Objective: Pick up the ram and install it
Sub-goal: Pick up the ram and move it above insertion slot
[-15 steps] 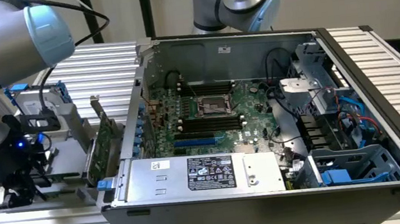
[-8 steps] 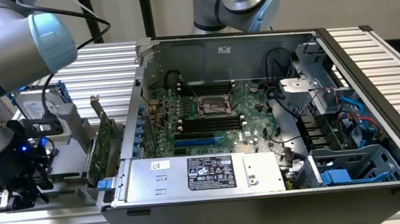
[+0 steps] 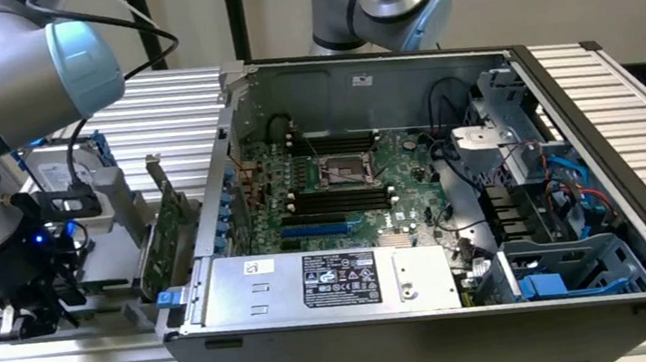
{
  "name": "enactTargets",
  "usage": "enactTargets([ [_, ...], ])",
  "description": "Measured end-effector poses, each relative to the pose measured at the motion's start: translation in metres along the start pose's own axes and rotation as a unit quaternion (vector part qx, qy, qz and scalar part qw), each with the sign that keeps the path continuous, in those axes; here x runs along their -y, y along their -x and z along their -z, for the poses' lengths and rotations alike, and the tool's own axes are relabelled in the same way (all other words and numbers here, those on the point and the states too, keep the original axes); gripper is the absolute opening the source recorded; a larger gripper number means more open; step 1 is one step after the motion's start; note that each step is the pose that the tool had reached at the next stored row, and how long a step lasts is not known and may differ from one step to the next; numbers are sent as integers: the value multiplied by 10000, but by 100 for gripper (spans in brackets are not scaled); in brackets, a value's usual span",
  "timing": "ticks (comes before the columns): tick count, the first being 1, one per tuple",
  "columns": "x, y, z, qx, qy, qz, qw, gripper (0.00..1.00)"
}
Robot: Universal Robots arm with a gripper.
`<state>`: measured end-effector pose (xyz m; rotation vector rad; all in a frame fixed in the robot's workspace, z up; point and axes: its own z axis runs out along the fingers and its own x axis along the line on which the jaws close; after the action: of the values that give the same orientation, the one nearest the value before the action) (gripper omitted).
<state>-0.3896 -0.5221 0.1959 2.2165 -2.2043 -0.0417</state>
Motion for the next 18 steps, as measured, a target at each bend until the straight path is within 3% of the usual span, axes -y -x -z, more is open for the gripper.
enactTargets([
  [2,-1,3,-2,0,0,-1,10000,100],
  [3,-1,3,-2,0,0,-1,10000,0],
  [18,-1,3,-5,0,0,-1,10000,0],
])
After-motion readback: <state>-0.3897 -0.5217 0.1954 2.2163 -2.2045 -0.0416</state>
